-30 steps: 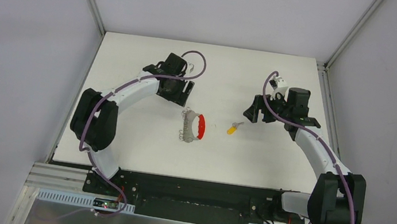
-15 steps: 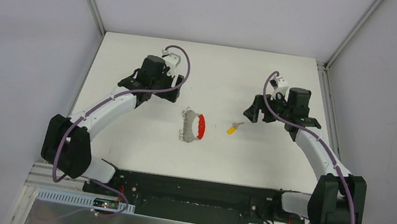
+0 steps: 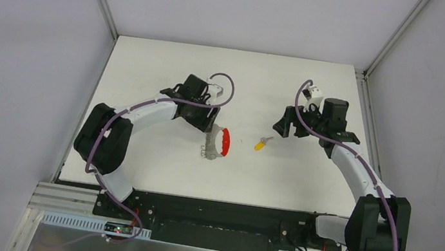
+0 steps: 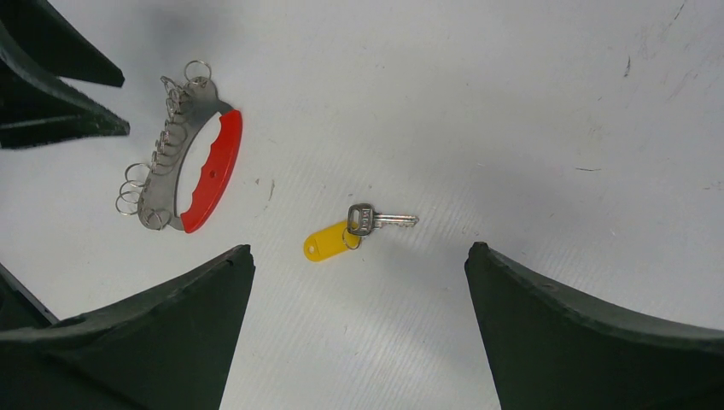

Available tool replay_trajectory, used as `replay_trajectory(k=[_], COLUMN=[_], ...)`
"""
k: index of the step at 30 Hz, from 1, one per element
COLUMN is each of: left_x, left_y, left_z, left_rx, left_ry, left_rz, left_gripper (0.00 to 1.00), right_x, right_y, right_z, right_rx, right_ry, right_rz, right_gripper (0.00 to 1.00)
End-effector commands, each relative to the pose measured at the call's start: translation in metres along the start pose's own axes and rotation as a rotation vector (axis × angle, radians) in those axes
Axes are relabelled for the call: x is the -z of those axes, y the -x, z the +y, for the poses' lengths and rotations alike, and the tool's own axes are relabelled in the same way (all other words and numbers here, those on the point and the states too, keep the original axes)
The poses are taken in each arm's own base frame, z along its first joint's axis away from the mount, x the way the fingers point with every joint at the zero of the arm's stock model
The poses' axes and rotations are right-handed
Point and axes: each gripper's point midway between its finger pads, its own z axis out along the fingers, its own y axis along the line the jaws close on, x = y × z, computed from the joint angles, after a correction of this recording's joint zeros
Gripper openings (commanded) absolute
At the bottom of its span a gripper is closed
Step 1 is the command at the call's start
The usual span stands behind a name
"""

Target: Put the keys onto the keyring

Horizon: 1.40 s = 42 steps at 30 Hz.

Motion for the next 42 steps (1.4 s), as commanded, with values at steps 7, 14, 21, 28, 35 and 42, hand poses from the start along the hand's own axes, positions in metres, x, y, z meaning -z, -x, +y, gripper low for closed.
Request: replay_trajectory(k=[7, 14, 21, 28, 35, 42], left_x=[0.006, 0.007, 0.013, 0.017, 0.019, 0.005], left_y=[-0.068, -0.080, -0.092, -0.088, -0.065, -0.049], left_z=[-0.049, -0.056, -0.066, -0.075, -0.083, -0.085], left_rx=[-0.086, -0.079, -0.065, -0.129, -0.315, -0.405], left_ry=[-0.116, -0.131, -0.182, -0.206, -0.150, -0.119], left_rz=[0.261, 0.313, 0.355, 0.318, 0.227, 0.222], left_gripper=[0.55, 0.54, 0.54, 0.53, 0.50, 0.48], right_x=[-0.001, -0.002, -0.002, -0.003, -0.003, -0.002], right_y=[0.005, 0.003, 0.002, 0.001, 0.001, 0.001], right_z=[0.000, 0.000, 0.000, -0.001, 0.000, 0.001], right_rx=[0.036, 0.034, 0.038, 0.041, 0.040, 0.043], right_ry=[0.006, 0.009, 0.009, 0.009, 0.014, 0.017], right_rz=[-0.014, -0.007, -0.004, 0.000, 0.004, 0.003], right_gripper=[0.98, 0.98, 0.98, 0.98, 0.98, 0.98])
